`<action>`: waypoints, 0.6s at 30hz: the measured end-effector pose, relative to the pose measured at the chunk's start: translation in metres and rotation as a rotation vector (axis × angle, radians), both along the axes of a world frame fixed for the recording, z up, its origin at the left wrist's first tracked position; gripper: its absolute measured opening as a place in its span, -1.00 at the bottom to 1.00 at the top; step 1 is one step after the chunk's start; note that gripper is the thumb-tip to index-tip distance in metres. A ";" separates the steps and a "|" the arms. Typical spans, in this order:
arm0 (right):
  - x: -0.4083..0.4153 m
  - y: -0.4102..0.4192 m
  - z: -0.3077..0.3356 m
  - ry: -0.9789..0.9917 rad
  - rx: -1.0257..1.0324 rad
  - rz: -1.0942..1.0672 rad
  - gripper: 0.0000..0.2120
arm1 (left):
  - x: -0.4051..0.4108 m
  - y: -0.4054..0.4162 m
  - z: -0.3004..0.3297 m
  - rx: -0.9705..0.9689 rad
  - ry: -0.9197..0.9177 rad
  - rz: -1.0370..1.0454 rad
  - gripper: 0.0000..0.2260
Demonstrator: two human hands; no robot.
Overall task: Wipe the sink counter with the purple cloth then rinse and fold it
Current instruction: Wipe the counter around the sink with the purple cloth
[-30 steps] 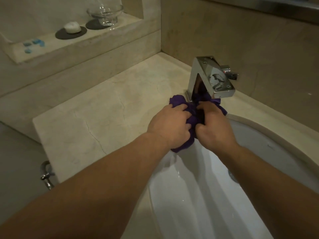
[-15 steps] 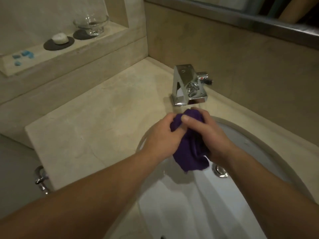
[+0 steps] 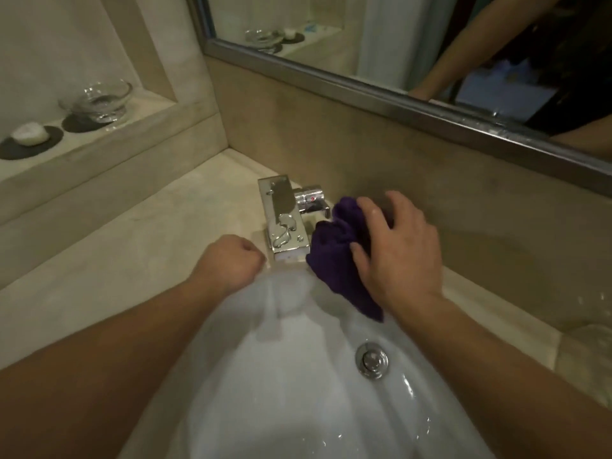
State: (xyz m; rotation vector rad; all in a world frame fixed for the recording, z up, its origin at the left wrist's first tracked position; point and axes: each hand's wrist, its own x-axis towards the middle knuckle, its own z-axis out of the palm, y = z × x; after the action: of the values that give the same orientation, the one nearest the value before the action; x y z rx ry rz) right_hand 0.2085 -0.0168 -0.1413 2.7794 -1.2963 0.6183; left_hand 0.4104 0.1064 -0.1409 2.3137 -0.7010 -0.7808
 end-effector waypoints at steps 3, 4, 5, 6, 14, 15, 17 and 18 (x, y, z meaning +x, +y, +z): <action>0.000 0.009 -0.023 0.139 0.234 -0.046 -0.16 | 0.025 -0.003 0.004 -0.011 -0.066 0.062 -0.89; 0.002 0.008 -0.029 0.210 0.346 -0.031 -0.05 | 0.029 -0.007 0.005 -0.029 -0.080 0.071 -0.87; 0.006 0.005 -0.033 0.253 0.429 -0.007 0.03 | 0.035 -0.011 0.004 -0.041 -0.094 0.075 -0.86; 0.009 0.002 -0.032 0.259 0.479 0.016 0.08 | 0.038 -0.016 0.003 -0.056 -0.118 0.062 -0.87; 0.055 -0.051 -0.013 0.202 0.657 0.263 -0.15 | 0.056 -0.052 -0.011 -0.113 -0.206 -0.215 -0.72; 0.060 -0.060 -0.009 0.191 0.671 0.282 -0.20 | 0.058 -0.055 -0.011 -0.136 -0.210 -0.235 -0.68; 0.067 -0.072 -0.005 0.166 0.705 0.320 -0.28 | 0.061 -0.064 -0.009 -0.211 -0.146 -0.316 -0.64; 0.070 -0.076 -0.006 0.155 0.720 0.339 -0.29 | 0.064 -0.069 -0.007 -0.272 -0.030 -0.350 -0.62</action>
State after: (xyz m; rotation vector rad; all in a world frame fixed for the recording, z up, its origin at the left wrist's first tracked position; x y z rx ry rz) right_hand 0.2788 -0.0929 -0.1468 3.5670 -1.1977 -0.1154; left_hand 0.4742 0.0375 -0.1483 1.9860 -1.1704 -0.7492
